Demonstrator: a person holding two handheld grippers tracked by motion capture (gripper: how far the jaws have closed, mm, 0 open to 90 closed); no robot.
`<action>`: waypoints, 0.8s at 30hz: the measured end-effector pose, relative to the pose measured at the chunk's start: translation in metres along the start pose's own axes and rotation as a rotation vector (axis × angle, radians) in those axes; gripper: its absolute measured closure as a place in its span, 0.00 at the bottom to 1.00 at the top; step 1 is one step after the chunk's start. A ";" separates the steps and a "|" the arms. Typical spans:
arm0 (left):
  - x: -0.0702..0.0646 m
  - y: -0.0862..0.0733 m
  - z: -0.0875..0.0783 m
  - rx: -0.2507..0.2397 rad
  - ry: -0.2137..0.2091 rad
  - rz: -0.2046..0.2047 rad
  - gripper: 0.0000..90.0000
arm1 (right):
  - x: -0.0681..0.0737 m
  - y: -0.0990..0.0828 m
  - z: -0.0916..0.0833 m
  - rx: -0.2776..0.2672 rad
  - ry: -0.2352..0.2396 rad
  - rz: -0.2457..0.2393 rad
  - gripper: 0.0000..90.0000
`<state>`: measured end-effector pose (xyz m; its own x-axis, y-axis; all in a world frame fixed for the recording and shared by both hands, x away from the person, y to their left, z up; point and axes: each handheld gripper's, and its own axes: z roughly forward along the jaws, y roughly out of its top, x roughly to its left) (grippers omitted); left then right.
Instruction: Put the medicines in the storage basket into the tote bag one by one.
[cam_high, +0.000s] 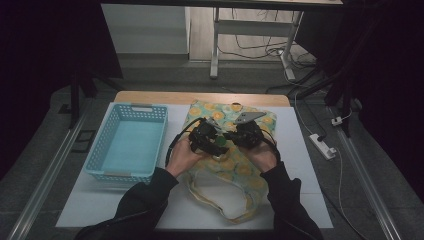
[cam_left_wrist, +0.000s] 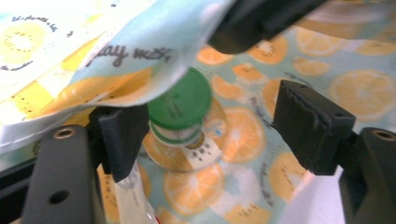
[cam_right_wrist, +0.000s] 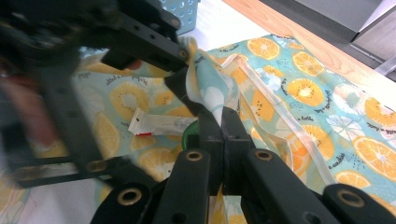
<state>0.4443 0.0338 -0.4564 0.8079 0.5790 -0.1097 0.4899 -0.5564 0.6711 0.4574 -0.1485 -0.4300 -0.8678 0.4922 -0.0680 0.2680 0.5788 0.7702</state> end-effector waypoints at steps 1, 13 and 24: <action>-0.001 -0.001 -0.002 -0.002 -0.008 0.005 0.28 | 0.000 0.000 0.000 0.001 0.001 0.000 0.99; -0.014 -0.011 -0.024 -0.030 -0.050 0.010 0.18 | 0.002 0.001 -0.001 -0.002 0.004 -0.007 0.99; -0.020 -0.024 -0.034 -0.055 -0.111 0.015 0.04 | 0.004 0.002 -0.001 -0.002 0.009 -0.012 0.99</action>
<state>0.4047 0.0557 -0.4453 0.8480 0.4993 -0.1776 0.4609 -0.5294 0.7123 0.4540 -0.1459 -0.4277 -0.8747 0.4794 -0.0712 0.2571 0.5835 0.7704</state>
